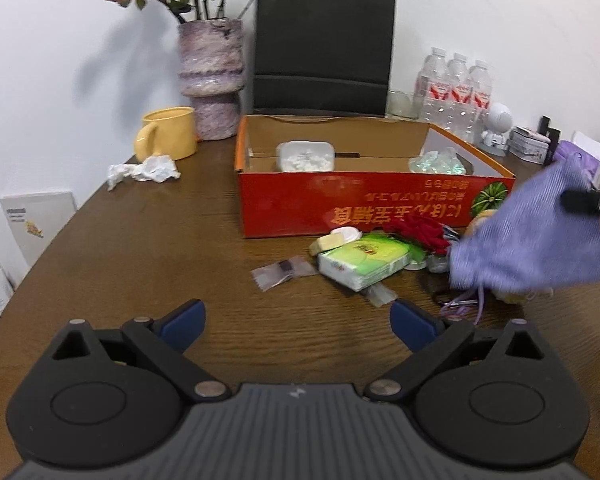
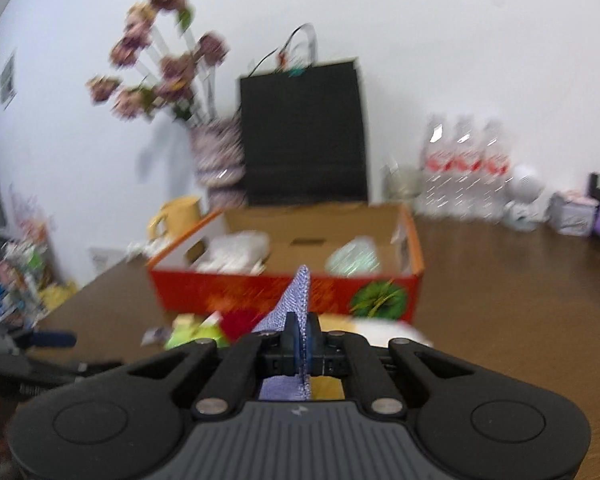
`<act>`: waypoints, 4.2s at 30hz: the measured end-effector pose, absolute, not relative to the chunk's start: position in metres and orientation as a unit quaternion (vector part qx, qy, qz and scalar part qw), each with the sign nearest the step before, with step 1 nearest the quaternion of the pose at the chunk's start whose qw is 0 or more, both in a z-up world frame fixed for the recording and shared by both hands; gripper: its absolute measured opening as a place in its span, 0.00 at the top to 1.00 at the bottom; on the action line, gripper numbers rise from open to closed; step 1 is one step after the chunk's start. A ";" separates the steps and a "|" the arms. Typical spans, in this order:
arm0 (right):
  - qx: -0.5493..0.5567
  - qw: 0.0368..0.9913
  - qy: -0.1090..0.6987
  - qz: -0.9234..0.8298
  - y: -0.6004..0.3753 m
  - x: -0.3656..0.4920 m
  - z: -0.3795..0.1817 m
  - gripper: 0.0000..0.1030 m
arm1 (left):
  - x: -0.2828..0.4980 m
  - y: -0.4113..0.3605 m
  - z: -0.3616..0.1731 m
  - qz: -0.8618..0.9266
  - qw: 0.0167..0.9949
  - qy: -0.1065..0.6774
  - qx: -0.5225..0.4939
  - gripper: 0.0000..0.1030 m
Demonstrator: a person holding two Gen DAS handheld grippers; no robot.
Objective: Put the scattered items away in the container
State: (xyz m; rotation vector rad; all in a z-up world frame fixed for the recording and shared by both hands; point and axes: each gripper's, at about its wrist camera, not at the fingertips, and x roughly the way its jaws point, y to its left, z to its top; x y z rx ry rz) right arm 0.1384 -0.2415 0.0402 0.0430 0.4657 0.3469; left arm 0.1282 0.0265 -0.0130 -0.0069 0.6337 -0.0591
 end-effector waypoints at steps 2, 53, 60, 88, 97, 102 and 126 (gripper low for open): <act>0.026 0.963 0.220 0.152 -0.252 0.141 0.044 0.98 | 0.132 0.021 -0.015 -0.043 0.948 0.314 -0.006 0.10; 0.068 0.937 0.312 0.144 -0.305 0.155 -0.017 0.98 | 0.163 -0.047 -0.028 -0.120 0.932 0.338 0.043 0.54; 0.071 0.934 0.317 0.147 -0.306 0.158 -0.019 0.98 | 0.189 -0.055 -0.042 -0.148 0.919 0.358 0.071 0.72; 0.069 0.933 0.316 0.155 -0.299 0.155 -0.017 0.97 | 0.159 -0.045 -0.041 -0.128 0.920 0.366 0.061 0.76; 0.071 0.936 0.304 0.160 -0.300 0.152 -0.012 0.97 | 0.154 -0.040 -0.035 -0.123 0.926 0.353 0.049 0.76; 0.055 0.945 0.272 0.170 -0.294 0.148 0.006 0.98 | 0.142 -0.039 -0.012 -0.120 0.942 0.309 0.058 0.76; 0.000 0.951 0.259 0.167 -0.199 0.369 0.065 0.98 | 0.366 -0.051 0.038 -0.028 0.951 0.304 0.052 0.76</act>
